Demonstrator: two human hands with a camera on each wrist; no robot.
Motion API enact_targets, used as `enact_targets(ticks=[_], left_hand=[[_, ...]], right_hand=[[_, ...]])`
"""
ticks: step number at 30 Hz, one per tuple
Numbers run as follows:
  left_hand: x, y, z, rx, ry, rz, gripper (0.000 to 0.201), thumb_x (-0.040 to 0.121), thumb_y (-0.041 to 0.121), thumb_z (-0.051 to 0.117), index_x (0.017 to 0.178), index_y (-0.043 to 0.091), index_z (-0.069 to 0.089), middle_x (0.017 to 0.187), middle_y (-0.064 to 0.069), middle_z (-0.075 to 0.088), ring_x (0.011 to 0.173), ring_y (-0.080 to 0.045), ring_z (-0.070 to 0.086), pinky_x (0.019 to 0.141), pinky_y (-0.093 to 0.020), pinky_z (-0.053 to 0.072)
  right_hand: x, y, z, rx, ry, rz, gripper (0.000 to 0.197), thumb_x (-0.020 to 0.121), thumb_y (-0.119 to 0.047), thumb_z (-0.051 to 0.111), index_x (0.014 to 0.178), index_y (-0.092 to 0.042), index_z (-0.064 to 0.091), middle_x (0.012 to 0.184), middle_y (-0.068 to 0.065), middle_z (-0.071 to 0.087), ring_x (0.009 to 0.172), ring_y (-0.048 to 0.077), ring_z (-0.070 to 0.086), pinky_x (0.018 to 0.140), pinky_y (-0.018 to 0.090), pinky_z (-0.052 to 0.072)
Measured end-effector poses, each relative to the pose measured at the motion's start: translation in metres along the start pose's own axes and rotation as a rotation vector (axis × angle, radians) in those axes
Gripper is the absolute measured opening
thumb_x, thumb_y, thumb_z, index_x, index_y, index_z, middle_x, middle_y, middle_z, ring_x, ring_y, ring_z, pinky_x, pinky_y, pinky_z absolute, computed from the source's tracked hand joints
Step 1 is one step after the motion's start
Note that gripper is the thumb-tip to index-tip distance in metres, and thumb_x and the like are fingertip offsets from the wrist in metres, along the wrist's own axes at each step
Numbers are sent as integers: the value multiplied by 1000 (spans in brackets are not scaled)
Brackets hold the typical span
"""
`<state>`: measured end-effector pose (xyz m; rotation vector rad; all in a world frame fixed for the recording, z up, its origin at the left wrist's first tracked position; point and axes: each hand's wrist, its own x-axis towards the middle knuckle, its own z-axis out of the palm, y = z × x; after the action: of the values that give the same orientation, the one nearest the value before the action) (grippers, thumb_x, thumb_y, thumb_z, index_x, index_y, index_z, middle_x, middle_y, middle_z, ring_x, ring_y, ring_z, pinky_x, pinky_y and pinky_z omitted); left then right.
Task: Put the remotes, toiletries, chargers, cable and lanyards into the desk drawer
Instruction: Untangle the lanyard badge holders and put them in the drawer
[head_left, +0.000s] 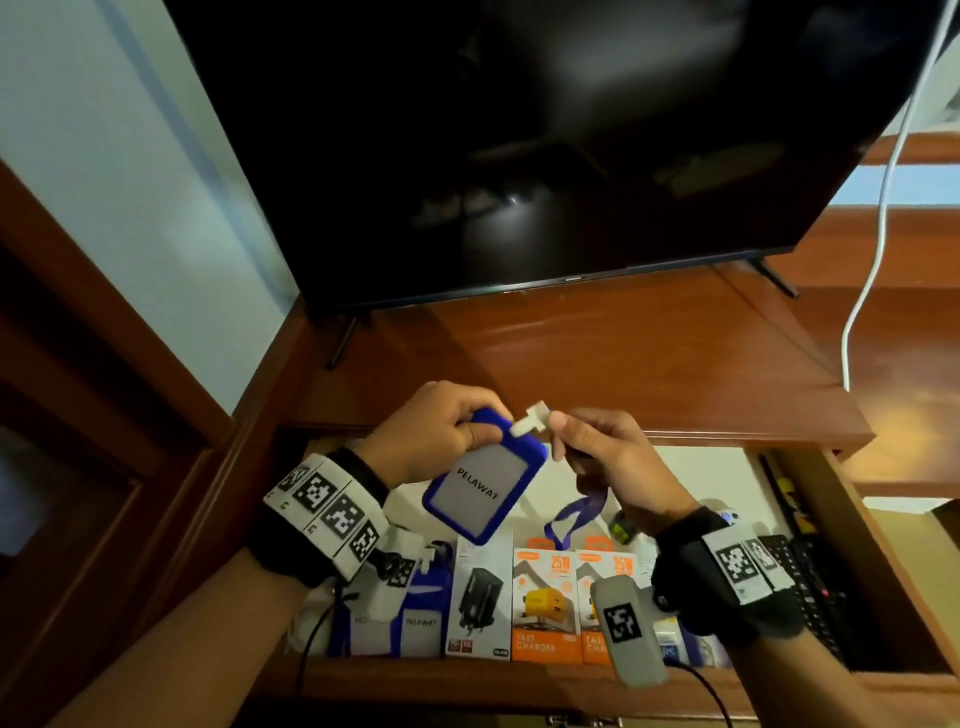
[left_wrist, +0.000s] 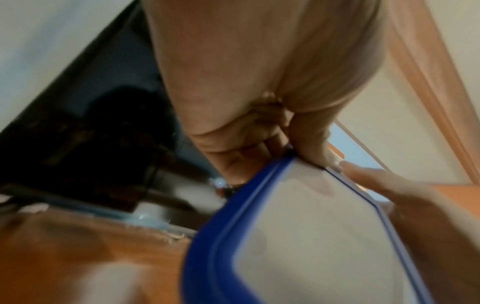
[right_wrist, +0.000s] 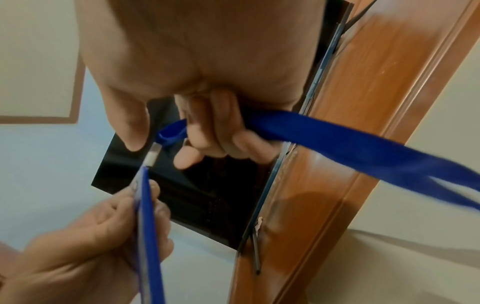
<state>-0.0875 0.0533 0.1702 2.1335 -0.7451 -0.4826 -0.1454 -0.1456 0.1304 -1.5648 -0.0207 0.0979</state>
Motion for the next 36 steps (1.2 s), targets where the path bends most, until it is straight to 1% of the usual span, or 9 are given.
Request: enact_targets(ticks=[5, 9, 12, 16, 20, 22, 27, 31, 36], left_hand=[[-2, -3, 14, -553, 459, -135, 14, 94, 6, 50, 96, 11, 63, 88, -11, 66, 77, -21, 62, 66, -30, 51], [-1, -7, 18, -614, 542, -172, 13, 95, 13, 53, 104, 15, 62, 93, -7, 67, 79, -16, 64, 67, -28, 53], [-3, -18, 2, -537, 432, -174, 19, 88, 11, 62, 102, 22, 57, 101, -4, 65, 93, -19, 63, 72, -28, 52], [-8, -23, -36, -245, 31, -96, 68, 74, 4, 75, 129, 25, 42, 122, 2, 56, 109, -12, 58, 82, -26, 54], [-17, -19, -51, 100, -449, -138, 43, 80, 15, 71, 118, 28, 55, 113, 7, 60, 99, -7, 60, 80, -22, 52], [-22, -25, -45, 62, -527, -172, 31, 81, 15, 71, 109, 24, 62, 106, 3, 67, 95, -10, 64, 79, -21, 53], [-28, -45, -30, -131, -312, -168, 21, 84, 12, 68, 104, 20, 66, 101, 3, 69, 96, -11, 66, 81, -25, 54], [-28, -54, -22, -312, -81, -200, 21, 86, 8, 62, 107, 11, 64, 105, -10, 69, 100, -22, 67, 86, -35, 55], [-25, -58, -7, -563, 270, -272, 15, 90, 8, 57, 101, 13, 67, 96, -12, 70, 79, -22, 65, 68, -29, 50]], right_hand=[[2, 3, 41, 55, 81, -124, 25, 89, -19, 62, 91, 5, 57, 65, -5, 54, 53, 3, 47, 47, 13, 36], [5, 6, 59, 52, 103, -122, 18, 93, -23, 56, 101, -10, 65, 87, 3, 65, 76, 14, 59, 66, 27, 48], [5, 3, 51, 68, 42, -76, 28, 91, -27, 58, 95, 0, 63, 83, 14, 62, 74, 25, 56, 64, 32, 44], [3, -3, 39, -6, -197, 83, 24, 91, -17, 59, 98, 5, 62, 84, 11, 69, 71, 20, 65, 61, 25, 52], [2, -7, 39, -228, -440, 206, 10, 92, -21, 58, 94, -13, 64, 77, -1, 71, 70, 13, 68, 58, 20, 51], [1, -5, 41, -255, -486, 226, 8, 91, -20, 60, 93, -14, 66, 76, -3, 71, 70, 11, 68, 58, 19, 50], [2, 11, 42, -72, -301, 200, 35, 74, -43, 67, 79, -9, 65, 73, 6, 68, 62, 15, 65, 54, 24, 49], [-2, 39, 50, 352, -93, 277, 101, 30, -80, 75, 101, -9, 59, 77, 5, 67, 61, 17, 63, 53, 25, 51], [-2, 46, 57, 360, -186, 162, 56, 72, -55, 69, 87, -2, 58, 57, -2, 25, 47, 8, 20, 44, 22, 18]])
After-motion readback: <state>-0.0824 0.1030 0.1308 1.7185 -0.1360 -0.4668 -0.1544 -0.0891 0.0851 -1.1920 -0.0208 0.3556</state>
